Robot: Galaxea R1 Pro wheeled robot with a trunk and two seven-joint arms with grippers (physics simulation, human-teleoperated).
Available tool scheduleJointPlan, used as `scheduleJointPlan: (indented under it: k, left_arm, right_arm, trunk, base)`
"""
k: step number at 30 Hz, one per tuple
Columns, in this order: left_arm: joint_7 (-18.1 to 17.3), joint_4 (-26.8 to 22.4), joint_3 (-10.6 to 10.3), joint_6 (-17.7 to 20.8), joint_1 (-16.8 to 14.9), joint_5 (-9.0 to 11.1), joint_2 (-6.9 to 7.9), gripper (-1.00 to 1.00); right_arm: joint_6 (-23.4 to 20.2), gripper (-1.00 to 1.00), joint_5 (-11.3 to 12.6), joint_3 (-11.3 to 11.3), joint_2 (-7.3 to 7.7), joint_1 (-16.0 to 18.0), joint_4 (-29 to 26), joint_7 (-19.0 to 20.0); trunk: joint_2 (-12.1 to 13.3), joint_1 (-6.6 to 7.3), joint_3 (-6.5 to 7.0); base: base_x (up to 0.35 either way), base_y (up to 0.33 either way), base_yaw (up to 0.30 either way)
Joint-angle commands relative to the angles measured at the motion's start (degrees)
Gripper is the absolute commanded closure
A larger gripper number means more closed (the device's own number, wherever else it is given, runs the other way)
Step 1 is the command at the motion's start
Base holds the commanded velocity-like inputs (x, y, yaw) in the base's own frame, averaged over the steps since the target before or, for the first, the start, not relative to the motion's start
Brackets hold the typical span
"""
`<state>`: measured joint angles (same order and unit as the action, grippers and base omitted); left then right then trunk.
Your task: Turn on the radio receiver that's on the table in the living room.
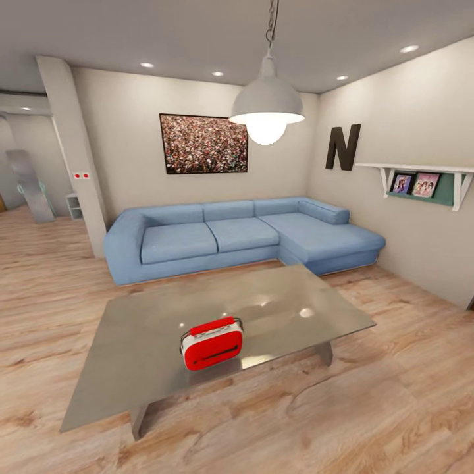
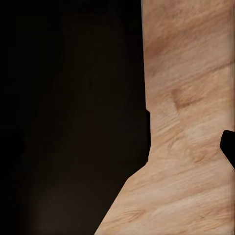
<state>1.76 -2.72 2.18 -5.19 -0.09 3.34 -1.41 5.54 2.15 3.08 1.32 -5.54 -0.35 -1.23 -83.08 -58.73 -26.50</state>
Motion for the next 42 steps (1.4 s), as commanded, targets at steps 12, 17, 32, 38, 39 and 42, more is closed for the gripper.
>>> scheduleJointPlan:
  k: [12,17,32,38,39,42]
  left_arm:
    - [0.08,-0.01,0.02,-0.16,0.0,0.14,0.0,-1.0]
    - [0.09,-0.02,0.02,-0.17,0.0,0.17,0.0,-1.0]
    - [-0.43,0.0,-0.07,-0.05,0.0,0.2,0.09,-1.0]
    - [-0.23,-0.07,0.0,-0.15,0.0,0.26,0.13,-1.0]
    - [-0.16,-0.08,0.01,-0.16,0.0,0.26,0.11,-1.0]
    - [-0.12,-0.07,0.02,-0.17,0.0,0.26,0.1,-1.0]
  right_arm:
    - [0.04,-1.0,-0.04,0.0,0.0,0.0,0.0,0.0]
    - [0.08,-1.0,-0.04,0.0,0.0,0.0,0.0,-0.01]
    - [0.09,-1.0,-0.04,-0.01,0.0,0.0,0.0,0.0]
    - [0.07,-1.0,-0.03,0.0,0.0,0.0,0.0,0.0]
    - [0.11,-1.0,-0.04,0.0,0.0,0.0,0.0,0.0]
    - [0.16,-1.0,-0.04,-0.05,0.0,0.0,0.0,0.0]
  trunk:
    - [0.0,0.0,0.0]
    - [0.0,0.0,0.0]
    - [0.0,0.0,0.0]
    - [0.0,0.0,0.0]
    - [0.0,0.0,0.0]
    - [0.0,0.0,0.0]
  base:
    - [0.106,-0.066,0.0]
    - [0.004,-0.002,0.0]
    - [0.168,0.0,0.0]
    - [0.238,0.0,0.0]
    - [0.062,0.0,0.004]
    - [0.038,0.0,0.06]
